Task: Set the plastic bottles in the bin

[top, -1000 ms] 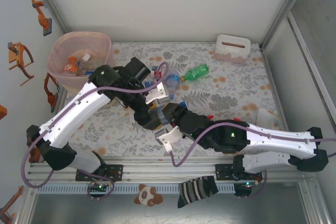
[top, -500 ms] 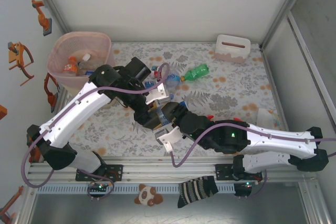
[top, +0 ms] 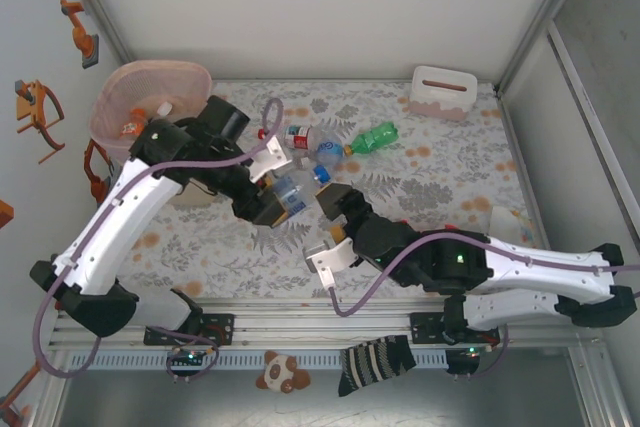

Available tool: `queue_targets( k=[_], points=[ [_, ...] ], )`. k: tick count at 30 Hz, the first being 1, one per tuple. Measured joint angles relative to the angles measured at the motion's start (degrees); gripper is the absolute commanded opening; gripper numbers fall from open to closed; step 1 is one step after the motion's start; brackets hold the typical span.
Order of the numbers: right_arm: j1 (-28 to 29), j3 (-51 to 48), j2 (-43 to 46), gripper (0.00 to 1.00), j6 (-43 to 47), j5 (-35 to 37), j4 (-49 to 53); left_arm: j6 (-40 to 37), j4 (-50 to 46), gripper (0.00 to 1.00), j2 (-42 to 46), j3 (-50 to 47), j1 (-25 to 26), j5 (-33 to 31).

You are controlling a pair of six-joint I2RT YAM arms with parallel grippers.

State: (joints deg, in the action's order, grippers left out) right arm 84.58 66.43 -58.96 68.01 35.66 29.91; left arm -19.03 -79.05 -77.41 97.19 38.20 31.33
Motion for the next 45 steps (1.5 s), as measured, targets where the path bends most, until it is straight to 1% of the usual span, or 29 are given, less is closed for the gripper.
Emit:
queue_targets(
  k=[6,13,17,21,24,27,32,37,41,45],
  points=[
    [0.0,0.0,4.55,0.94,-10.4,-0.04,0.85,2.51,2.43,0.48,2.47,1.64,-10.91,-2.4],
    [-0.24,0.02,6.8,0.94,-23.78,1.18,1.01,7.69,6.49,0.47,1.51,8.37,-20.33,-3.26],
    [-1.68,0.07,6.97,0.94,-32.13,2.03,1.01,11.85,9.27,0.47,-0.81,13.29,-27.21,-2.75],
    [-4.28,0.61,7.02,0.94,-40.35,2.58,1.18,15.69,11.52,0.47,-4.26,17.75,-35.15,-0.2],
    [-5.68,0.61,7.06,0.94,-44.35,2.32,1.18,17.55,12.22,0.47,-7.8,21.09,-40.24,1.46],
    [-6.08,0.61,6.95,0.93,-46.6,1.81,1.2,18.45,12.13,0.47,-12.09,24.17,-44.28,2.23],
    [-6.19,0.61,6.27,0.93,-48.63,0.24,1.42,18.18,9.73,0.46,-19.87,28.3,-48.26,2.29],
    [-6.45,0.61,5.38,0.93,-49.42,-0.98,1.84,16.63,6.21,0.47,-25.11,28.37,-48.85,2.16],
    [-6.51,0.66,4.2,0.93,-50.01,-2.1,2.27,15.65,5.09,0.47,-26.25,24.79,-48.85,2.47],
    [-6.6,0.7,2.95,0.93,-50.27,-3.08,2.47,14.91,4.79,0.47,-26.27,18.47,-48.83,3.63]
  ],
)
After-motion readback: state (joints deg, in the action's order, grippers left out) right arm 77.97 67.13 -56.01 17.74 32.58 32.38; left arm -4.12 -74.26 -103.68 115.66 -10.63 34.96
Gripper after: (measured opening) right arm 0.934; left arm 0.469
